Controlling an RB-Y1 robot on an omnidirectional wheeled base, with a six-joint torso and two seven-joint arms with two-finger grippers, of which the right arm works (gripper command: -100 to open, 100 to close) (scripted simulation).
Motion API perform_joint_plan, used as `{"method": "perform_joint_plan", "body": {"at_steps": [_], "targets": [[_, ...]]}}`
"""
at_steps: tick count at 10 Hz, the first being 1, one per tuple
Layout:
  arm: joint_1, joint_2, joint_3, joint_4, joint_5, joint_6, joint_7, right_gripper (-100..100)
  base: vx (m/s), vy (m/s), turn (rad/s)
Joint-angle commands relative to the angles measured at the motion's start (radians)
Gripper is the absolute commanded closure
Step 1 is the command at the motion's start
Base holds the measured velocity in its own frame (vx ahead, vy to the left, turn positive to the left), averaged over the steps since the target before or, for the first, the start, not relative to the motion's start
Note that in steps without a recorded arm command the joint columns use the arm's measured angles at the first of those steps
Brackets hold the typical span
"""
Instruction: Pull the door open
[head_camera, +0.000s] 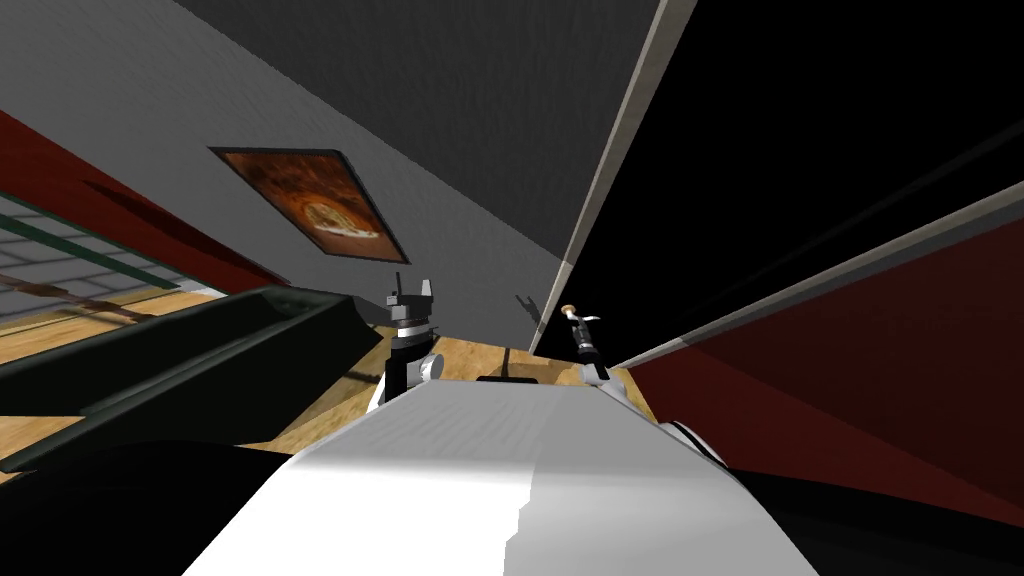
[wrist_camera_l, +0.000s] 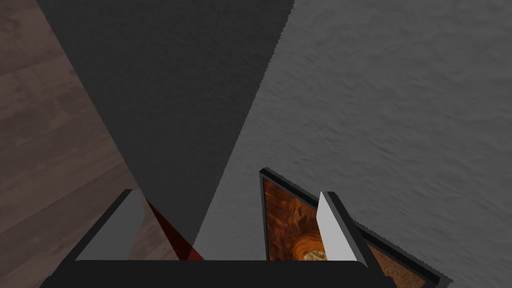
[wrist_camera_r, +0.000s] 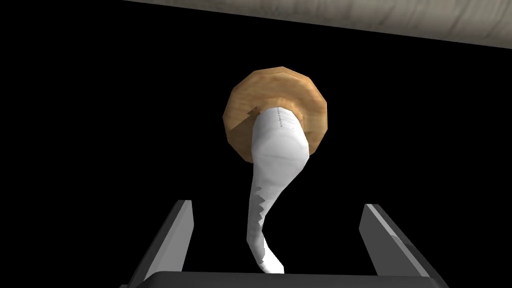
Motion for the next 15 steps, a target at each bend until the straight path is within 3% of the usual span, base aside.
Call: {"method": "perform_joint_plan", "body": {"at_steps": [1, 2, 6, 7, 12, 15], "targets": [[0.004, -0.017, -0.009, 0.029, -0.005, -0.023, -0.021, -100, 0.062, 0.025, 0.15], [0.015, -0.038, -0.021, 0.047, -0.013, -0.041, -0.042, -100, 0.136, 0.002, 0.225], [0.023, -0.05, -0.027, 0.053, -0.017, -0.048, -0.052, -100, 0.127, -0.006, 0.06], [0.023, -0.05, -0.027, 0.053, -0.017, -0.048, -0.052, 100, 0.0, 0.0, 0.0], [0.023, -0.05, -0.027, 0.053, -0.017, -0.048, -0.052, 100, -0.009, -0.001, 0.001], [0.049, -0.079, 0.008, 0.036, -0.012, -0.071, -0.081, 100, -0.171, -0.046, 0.103]]}}
